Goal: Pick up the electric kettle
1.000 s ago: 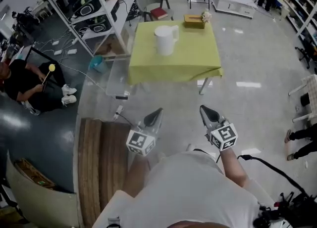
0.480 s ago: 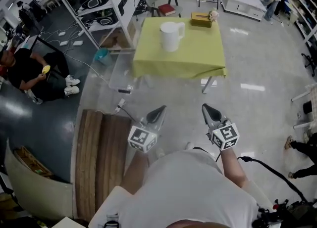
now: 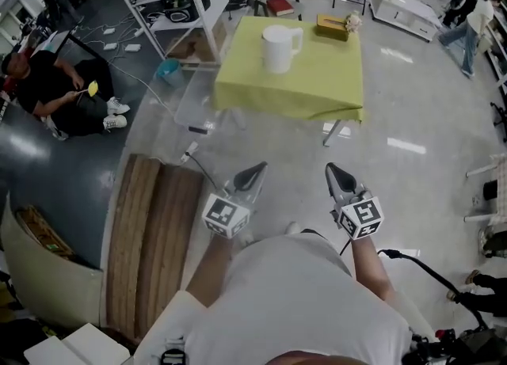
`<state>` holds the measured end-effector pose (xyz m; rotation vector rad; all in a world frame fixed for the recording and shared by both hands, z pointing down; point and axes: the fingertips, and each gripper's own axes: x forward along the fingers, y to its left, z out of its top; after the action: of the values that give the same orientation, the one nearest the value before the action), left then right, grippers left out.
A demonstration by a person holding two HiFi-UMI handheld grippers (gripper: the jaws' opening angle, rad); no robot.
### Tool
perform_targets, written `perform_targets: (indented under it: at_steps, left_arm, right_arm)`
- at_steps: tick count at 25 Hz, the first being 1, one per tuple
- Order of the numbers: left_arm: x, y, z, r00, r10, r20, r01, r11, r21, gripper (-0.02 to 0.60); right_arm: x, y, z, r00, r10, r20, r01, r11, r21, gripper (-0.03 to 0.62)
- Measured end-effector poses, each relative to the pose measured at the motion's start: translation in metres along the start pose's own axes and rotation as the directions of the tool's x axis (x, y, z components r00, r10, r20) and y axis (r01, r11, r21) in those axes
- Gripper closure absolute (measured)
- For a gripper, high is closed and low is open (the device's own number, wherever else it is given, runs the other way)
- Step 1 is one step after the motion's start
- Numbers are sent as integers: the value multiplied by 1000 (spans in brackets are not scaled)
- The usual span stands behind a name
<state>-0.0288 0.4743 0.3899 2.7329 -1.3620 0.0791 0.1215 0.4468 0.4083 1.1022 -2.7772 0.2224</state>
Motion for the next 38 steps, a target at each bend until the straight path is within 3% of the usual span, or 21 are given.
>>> perform_targets:
  at_steps: [11, 19, 28, 38]
  left_arm:
    - [31, -33, -13, 999, 44, -17, -44, 999, -6, 582]
    - [54, -37, -17, 999, 32, -26, -32, 999, -7, 582]
    - [62, 11, -8, 999, 25, -32, -25, 1000, -2, 583]
    - [97, 91, -9, 998, -57, -33, 57, 998, -1, 583]
  right_arm:
    - [-30, -41, -16, 1000, 19, -25, -20, 999, -39, 589]
    - [-36, -69, -23, 999, -8, -31, 7, 999, -31, 589]
    - [3, -66, -9, 1000, -11, -28, 10, 1000, -30, 589]
    - [78, -81, 7, 997, -78, 7, 78, 996, 32, 589]
